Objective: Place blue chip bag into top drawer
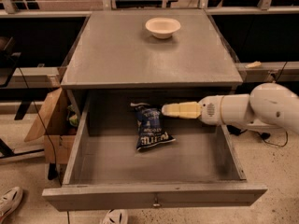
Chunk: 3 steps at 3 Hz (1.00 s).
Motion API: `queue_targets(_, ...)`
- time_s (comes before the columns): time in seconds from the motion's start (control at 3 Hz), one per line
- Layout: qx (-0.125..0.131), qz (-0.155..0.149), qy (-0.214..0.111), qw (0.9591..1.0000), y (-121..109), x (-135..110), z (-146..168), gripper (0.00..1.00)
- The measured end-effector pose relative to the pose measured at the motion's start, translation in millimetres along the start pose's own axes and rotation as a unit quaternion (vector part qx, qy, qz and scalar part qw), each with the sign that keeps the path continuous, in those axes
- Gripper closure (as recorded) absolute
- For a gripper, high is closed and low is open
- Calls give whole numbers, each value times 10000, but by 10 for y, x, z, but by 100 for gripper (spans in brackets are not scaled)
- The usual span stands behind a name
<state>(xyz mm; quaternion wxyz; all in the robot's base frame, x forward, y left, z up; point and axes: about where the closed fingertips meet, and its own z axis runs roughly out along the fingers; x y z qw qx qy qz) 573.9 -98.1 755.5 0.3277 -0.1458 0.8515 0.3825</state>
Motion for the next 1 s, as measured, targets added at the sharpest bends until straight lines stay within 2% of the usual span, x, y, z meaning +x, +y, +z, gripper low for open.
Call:
queue_targets(0.33, 288, -58, -241, 9993, 40, -93, -611, 0)
queue_targets(0.67, 617, -210, -342, 9973, 354, -233, -1060, 0)
queue_targets(1.0, 617, -211, -342, 9973, 354, -233, -1060, 0)
